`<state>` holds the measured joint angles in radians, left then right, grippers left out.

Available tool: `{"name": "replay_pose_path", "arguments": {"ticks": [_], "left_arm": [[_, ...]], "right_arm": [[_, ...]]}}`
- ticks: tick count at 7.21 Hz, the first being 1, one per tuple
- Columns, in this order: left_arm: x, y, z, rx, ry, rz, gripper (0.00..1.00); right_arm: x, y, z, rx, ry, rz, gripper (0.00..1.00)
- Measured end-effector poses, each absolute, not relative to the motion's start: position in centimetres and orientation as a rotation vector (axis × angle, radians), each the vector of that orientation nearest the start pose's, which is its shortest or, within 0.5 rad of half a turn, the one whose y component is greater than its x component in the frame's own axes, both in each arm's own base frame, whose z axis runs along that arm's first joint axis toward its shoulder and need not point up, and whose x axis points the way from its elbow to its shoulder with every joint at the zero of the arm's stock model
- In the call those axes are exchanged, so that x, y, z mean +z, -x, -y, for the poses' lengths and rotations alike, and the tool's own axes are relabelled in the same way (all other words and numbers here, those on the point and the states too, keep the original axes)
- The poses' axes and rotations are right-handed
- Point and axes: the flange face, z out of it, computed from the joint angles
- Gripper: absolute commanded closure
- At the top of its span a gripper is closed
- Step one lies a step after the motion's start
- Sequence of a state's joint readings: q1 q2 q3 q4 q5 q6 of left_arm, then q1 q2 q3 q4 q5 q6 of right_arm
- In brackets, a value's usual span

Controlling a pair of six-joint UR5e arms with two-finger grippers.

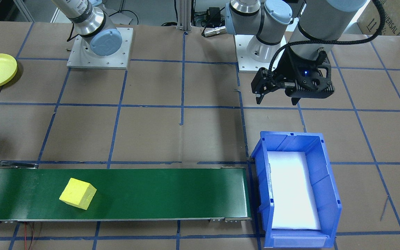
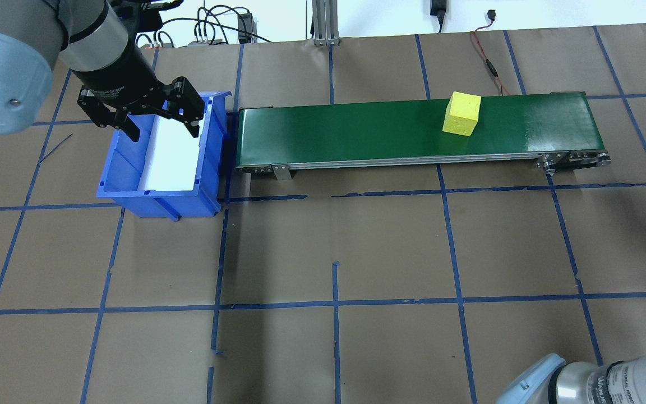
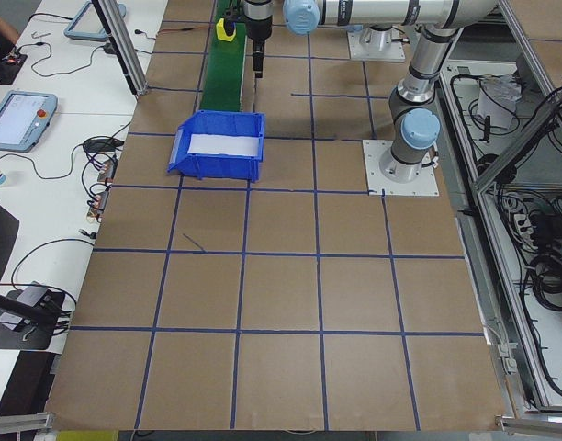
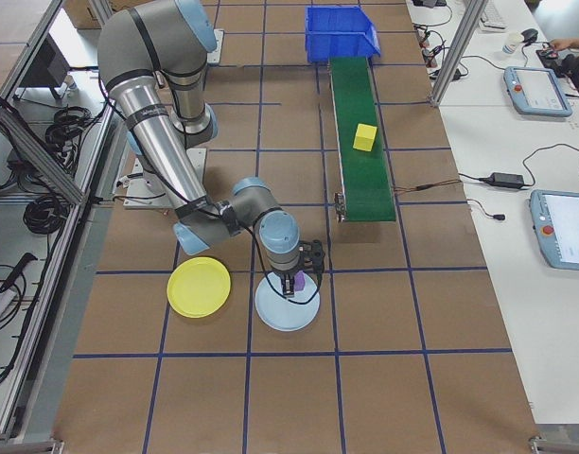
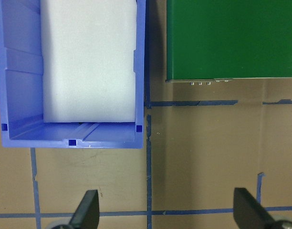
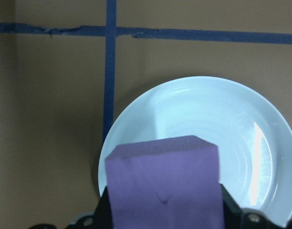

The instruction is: Move block left to right into plate

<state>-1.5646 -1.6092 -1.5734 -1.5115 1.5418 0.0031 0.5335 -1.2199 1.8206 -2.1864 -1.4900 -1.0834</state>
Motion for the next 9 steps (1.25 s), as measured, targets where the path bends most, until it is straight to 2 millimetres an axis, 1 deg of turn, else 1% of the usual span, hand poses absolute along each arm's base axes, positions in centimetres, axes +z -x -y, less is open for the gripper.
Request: {"name": "replay_pose_path", "arguments": {"ticks": [1,2,3,4,5,6,7,8,9], "left_arm": [[47.3,13.3,51.0,-0.029,0.004,-3.170,0.00],[47.3,13.3,51.0,-0.030,0.004,-3.171,0.00],[47.3,13.3,51.0,-0.030,0.004,-3.171,0.00],[47.3,13.3,51.0,-0.029,0.004,-3.171,0.00],[47.3,13.3,51.1,-0.029,0.003,-3.171,0.00],[47.3,13.3,51.1,-0.029,0.003,-3.171,0.00],[47.3,13.3,51.1,-0.029,0.004,-3.171,0.00],[47.3,13.3,51.0,-0.029,0.004,-3.171,0.00],[47.3,13.3,51.0,-0.029,0.004,-3.171,0.00]], "right_arm": [[25.0,41.9,41.4,-0.106,0.070,-3.119,0.00],[26.8,40.8,43.0,-0.079,0.082,-3.118,0.00],[29.3,37.8,46.4,-0.091,0.118,-3.106,0.00],[30.9,33.4,50.3,-0.135,0.139,-3.079,0.00],[31.1,28.8,53.7,-0.186,0.113,-3.012,0.00],[31.3,24.7,56.7,-0.253,0.056,-2.926,0.00],[31.8,21.4,59.2,-0.282,-0.039,-2.867,0.00],[32.3,18.6,61.2,-0.281,-0.127,-2.834,0.00],[32.6,16.0,62.8,-0.274,-0.186,-2.816,0.00]]}}
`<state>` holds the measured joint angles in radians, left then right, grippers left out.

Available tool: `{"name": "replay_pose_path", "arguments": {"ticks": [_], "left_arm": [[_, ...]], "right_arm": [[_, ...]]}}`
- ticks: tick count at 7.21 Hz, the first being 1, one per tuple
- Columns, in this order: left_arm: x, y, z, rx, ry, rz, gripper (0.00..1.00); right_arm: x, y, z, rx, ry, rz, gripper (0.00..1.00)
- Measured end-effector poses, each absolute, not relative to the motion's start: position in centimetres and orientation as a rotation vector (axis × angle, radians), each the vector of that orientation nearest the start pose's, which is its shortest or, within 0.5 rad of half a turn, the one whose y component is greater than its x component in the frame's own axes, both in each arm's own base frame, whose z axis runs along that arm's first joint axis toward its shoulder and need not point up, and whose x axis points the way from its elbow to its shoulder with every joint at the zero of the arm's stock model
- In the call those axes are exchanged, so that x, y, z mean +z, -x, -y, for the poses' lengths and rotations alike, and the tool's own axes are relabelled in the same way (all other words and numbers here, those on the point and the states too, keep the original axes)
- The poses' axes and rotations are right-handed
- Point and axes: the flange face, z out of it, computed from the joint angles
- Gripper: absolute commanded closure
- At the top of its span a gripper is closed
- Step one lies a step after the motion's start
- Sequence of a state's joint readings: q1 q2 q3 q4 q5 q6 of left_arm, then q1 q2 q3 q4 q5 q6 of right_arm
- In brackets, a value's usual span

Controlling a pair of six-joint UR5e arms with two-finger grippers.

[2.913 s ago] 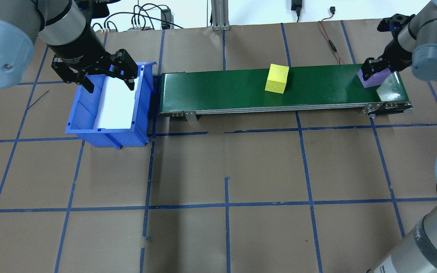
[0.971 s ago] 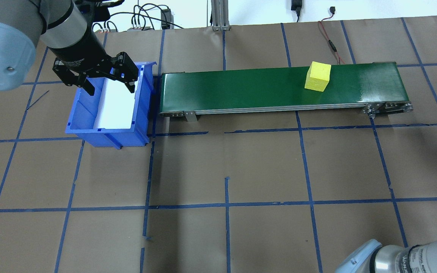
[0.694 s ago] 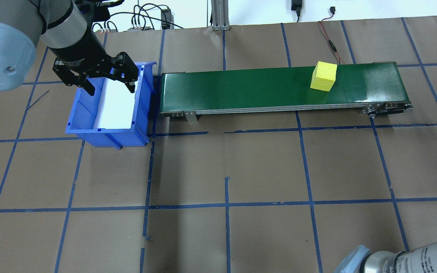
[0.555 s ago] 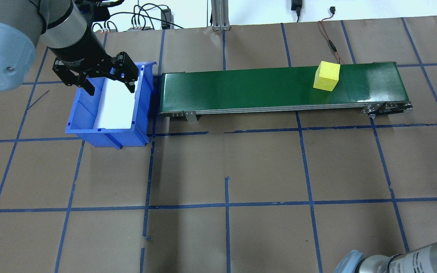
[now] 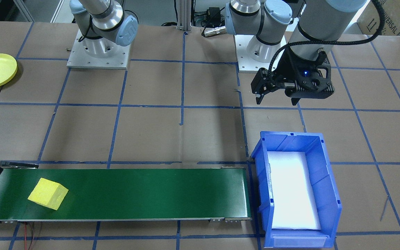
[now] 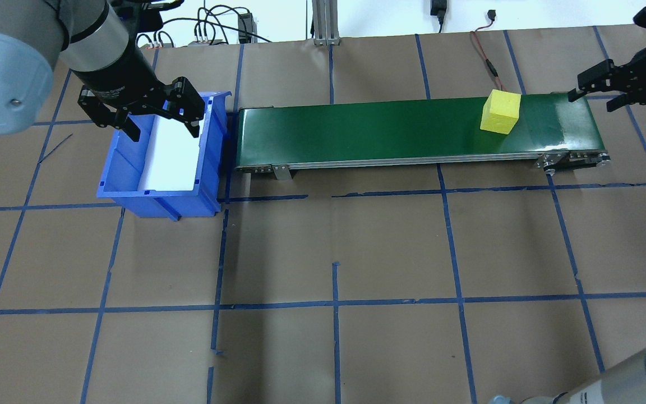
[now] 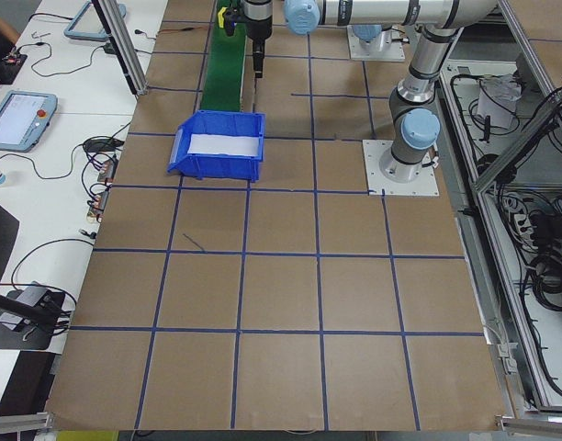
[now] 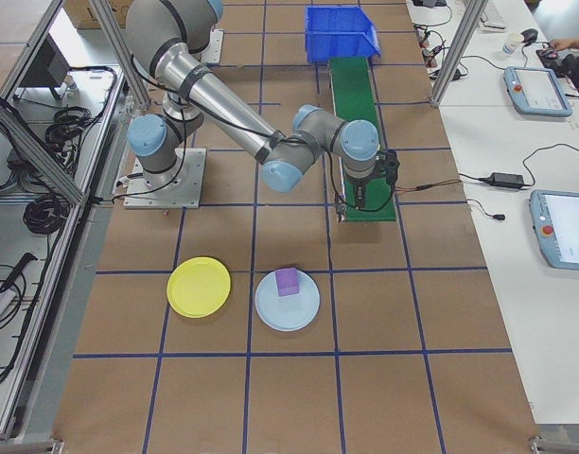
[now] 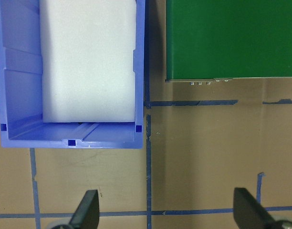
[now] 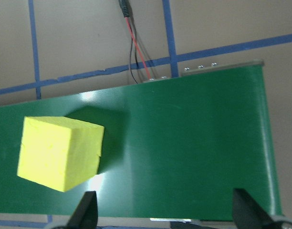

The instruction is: Move block left to right into plate

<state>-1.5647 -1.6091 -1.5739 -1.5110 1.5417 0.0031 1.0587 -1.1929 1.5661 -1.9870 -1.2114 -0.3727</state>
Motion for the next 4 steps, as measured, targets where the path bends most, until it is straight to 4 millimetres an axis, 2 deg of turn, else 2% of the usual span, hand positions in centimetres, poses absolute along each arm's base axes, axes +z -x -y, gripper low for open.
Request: {"name": "replay_pose_path", "arguments": {"ticks": [1,2,4], "left_arm": [[47.3,13.3,51.0,-0.029,0.004,-3.171,0.00],[47.3,13.3,51.1,-0.029,0.004,-3.171,0.00],[47.3,13.3,51.1,-0.029,0.003,-3.170,0.00]], "right_arm": [[32.7,13.8,63.9,-0.281,-0.246,-2.805,0.00],[32.3,12.8,64.9,-0.305,-0.304,-2.797,0.00],[30.6,12.3,66.5,-0.342,-0.368,-2.772,0.00]]}}
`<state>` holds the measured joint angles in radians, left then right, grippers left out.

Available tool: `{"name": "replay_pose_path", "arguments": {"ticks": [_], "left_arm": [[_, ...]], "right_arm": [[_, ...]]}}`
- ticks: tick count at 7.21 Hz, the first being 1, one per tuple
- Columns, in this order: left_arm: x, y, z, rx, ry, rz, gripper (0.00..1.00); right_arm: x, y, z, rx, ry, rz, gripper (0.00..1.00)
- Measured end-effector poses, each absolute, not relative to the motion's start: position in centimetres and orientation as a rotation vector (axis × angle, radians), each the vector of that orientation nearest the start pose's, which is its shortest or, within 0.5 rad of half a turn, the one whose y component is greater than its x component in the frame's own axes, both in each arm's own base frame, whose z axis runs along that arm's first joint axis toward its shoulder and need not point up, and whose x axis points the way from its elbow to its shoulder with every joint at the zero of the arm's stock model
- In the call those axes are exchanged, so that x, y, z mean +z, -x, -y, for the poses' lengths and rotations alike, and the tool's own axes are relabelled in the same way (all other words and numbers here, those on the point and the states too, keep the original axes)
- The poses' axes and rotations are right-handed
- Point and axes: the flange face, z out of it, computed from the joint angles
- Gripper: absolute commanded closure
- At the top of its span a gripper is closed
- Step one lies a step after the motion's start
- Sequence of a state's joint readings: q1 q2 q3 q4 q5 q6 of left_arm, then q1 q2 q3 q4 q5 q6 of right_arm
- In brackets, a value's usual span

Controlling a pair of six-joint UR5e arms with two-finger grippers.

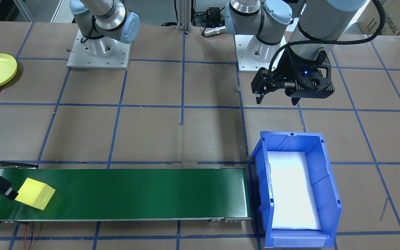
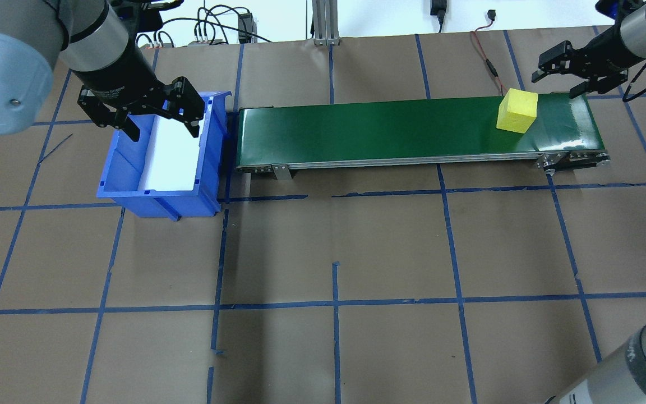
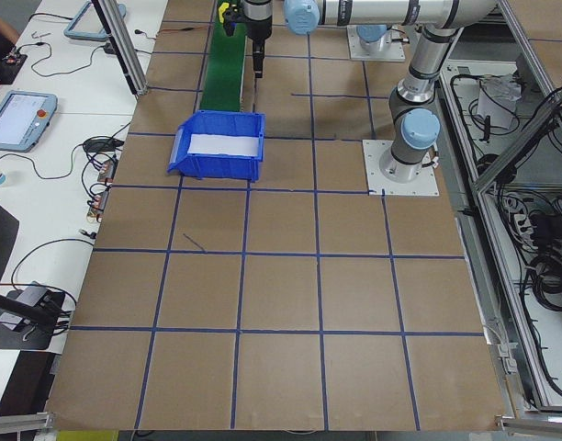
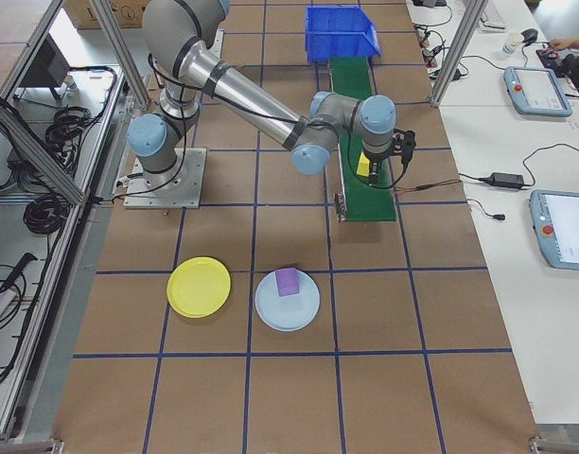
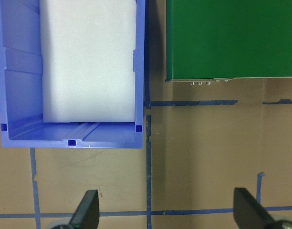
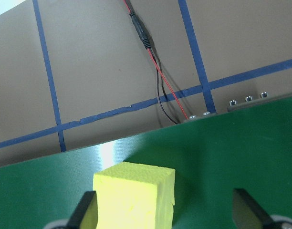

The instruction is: Move block left to right into plate

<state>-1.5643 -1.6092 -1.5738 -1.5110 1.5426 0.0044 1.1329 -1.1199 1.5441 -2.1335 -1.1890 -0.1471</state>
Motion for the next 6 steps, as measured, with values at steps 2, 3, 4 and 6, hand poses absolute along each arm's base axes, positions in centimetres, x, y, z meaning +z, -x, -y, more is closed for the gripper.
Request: {"name": "replay_pose_path", "arguments": {"ticks": [2,3,4,6], "left_arm": [[47.3,13.3,51.1,-0.029,0.004,-3.170,0.00],[47.3,13.3,51.1,-0.030,0.003,-3.170,0.00],[47.3,13.3,51.1,-0.031,0.003,-3.170,0.00],[47.4,13.2,51.1,-0.034,0.004,-3.170,0.00]], "right_arm": [[29.3,12.2,67.2,-0.354,-0.392,-2.743,0.00],[28.4,12.2,67.4,-0.344,-0.395,-2.730,0.00],[27.1,12.3,67.6,-0.324,-0.398,-2.727,0.01],[25.1,12.9,67.3,-0.273,-0.394,-2.794,0.68]]}}
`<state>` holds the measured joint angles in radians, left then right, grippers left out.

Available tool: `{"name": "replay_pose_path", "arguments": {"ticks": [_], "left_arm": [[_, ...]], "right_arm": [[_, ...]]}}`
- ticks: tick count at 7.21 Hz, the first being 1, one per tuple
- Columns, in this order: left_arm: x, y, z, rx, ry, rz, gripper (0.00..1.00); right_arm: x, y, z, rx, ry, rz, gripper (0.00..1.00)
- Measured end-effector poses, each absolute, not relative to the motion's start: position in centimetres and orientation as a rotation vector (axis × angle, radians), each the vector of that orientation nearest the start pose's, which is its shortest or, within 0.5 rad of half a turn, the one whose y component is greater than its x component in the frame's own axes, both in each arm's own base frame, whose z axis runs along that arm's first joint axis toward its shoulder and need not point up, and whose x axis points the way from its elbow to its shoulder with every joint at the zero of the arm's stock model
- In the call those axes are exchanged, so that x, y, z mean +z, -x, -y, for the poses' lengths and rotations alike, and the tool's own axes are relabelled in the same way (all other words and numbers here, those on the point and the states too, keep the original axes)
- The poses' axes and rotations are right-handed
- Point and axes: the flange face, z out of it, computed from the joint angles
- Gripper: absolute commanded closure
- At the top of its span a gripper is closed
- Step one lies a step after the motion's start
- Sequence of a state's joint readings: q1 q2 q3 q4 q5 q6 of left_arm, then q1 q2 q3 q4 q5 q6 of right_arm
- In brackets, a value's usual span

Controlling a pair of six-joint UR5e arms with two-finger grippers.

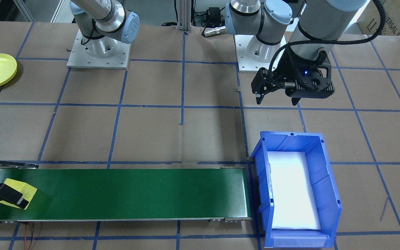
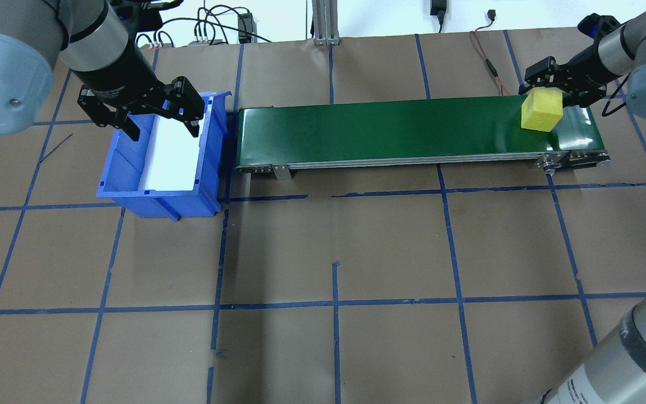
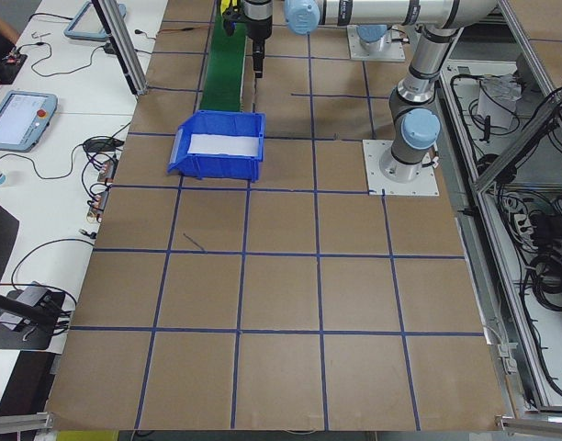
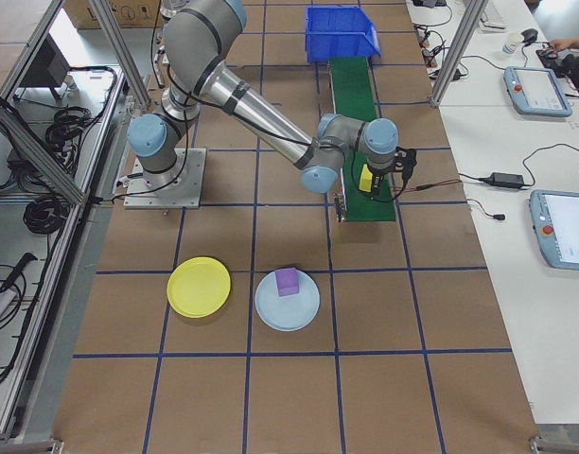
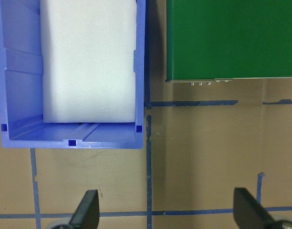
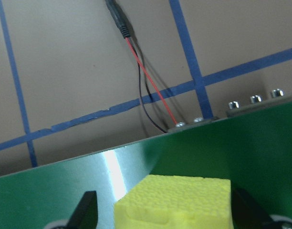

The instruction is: Move block left to right into plate

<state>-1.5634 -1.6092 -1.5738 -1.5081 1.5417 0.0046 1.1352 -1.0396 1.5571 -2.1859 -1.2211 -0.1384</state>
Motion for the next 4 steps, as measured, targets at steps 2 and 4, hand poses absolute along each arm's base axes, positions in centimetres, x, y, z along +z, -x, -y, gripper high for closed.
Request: {"name": "replay_pose_path", "arguments": {"ticks": [2,4], "left_arm": [[47.4,12.9,51.2,-0.038,0.015,-3.170,0.00],[47.5,12.8,51.3,-0.043,0.017,-3.171,0.00]], "right_arm": [[25.7,13.8,66.4,-0.247,-0.352,-2.920,0.76],[29.6,17.3,62.4,-0.209,-0.223,-3.088,0.78]]}}
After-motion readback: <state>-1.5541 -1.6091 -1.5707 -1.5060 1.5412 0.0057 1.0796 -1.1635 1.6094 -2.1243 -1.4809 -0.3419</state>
